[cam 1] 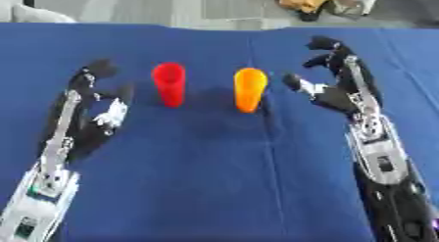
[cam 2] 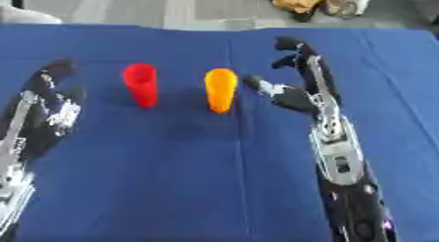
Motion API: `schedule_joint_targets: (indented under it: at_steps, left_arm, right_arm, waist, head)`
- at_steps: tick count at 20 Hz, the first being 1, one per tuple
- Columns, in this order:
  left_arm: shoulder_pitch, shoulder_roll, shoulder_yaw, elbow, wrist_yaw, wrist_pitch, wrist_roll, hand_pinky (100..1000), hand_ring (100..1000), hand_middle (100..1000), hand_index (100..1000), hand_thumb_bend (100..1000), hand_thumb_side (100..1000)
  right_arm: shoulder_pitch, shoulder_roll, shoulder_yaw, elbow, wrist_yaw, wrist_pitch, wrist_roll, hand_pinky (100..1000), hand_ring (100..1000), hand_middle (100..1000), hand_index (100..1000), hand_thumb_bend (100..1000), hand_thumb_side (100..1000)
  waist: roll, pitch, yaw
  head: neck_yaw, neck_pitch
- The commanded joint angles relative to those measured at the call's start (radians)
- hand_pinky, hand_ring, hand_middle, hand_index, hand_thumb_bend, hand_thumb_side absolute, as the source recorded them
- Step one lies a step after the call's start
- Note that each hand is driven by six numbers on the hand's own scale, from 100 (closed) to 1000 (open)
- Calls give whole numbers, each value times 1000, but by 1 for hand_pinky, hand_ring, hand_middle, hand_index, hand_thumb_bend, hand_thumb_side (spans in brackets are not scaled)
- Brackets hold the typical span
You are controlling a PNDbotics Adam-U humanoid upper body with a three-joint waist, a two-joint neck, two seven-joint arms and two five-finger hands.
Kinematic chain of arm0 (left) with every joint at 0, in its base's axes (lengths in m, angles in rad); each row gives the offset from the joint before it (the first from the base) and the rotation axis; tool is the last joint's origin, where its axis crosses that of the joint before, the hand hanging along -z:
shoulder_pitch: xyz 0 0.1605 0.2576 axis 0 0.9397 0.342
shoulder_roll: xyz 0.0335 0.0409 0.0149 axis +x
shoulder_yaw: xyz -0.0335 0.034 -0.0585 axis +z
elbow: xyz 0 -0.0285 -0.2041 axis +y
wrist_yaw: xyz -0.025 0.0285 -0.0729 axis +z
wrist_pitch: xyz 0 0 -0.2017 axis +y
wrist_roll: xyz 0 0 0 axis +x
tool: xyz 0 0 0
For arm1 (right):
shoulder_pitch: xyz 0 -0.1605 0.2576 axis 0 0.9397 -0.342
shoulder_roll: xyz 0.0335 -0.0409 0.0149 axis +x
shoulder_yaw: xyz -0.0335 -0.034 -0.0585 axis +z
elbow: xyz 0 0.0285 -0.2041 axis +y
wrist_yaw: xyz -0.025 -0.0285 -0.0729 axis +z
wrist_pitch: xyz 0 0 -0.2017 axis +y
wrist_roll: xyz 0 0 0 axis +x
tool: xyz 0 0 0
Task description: Pour the contents of one cup into another cup.
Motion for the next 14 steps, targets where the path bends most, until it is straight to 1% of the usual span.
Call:
schedule_joint_targets:
  at_steps: [1, 4, 6, 7, 8, 9, 10, 11, 14]
  left_arm:
    - [-21, 7, 0, 5, -5, 0, 4, 713, 935, 886, 802, 364, 619]
    - [-37, 13, -4, 31, -9, -2, 8, 713, 934, 886, 805, 381, 607]
    - [-52, 23, -10, 49, -12, -7, 6, 706, 929, 885, 808, 414, 579]
    - [-61, 29, -14, 59, -14, -9, 5, 704, 925, 885, 818, 480, 568]
    - [-71, 35, -17, 70, -16, -11, 4, 704, 925, 885, 819, 487, 568]
    - [-82, 41, -20, 84, -18, -12, 4, 701, 923, 885, 826, 532, 573]
    - [-92, 45, -22, 98, -21, -12, 5, 701, 923, 885, 826, 536, 573]
    - [-105, 49, -23, 115, -26, -10, 8, 700, 922, 885, 830, 560, 578]
    - [-141, 51, -25, 176, -44, -2, 18, 697, 920, 884, 832, 572, 588]
  right_arm:
    - [-10, -18, -1, -21, -3, 0, -2, 827, 621, 742, 837, 805, 407]
    - [-9, -18, -1, -21, -3, 0, -1, 827, 621, 742, 837, 804, 408]
    - [-9, -18, 0, -20, -3, 0, -1, 827, 621, 742, 837, 804, 408]
    - [-9, -18, 0, -20, -3, -1, -1, 827, 621, 741, 837, 805, 408]
    - [-9, -18, 0, -20, -3, -1, -1, 827, 621, 741, 837, 805, 408]
    - [-9, -18, 1, -19, -3, -1, 0, 827, 621, 741, 837, 805, 408]
    - [-9, -19, 1, -19, -3, -1, 0, 827, 621, 741, 837, 805, 407]
    - [-9, -19, 1, -19, -3, -1, 0, 827, 621, 741, 837, 804, 410]
    - [-9, -19, 1, -18, -3, -2, 0, 827, 621, 741, 837, 803, 411]
  waist:
    - [2, -15, 0]
    - [2, -16, -1]
    - [3, -16, -1]
    - [3, -16, -1]
    - [3, -16, -2]
    - [3, -17, -2]
    - [2, -17, -2]
    - [2, -17, -2]
    - [2, -18, -3]
  head:
    - [-1, -7]
    - [-1, -6]
    - [0, -6]
    - [0, -7]
    - [0, -8]
    - [-1, -8]
    - [-1, -9]
    - [-2, -10]
    - [-2, -13]
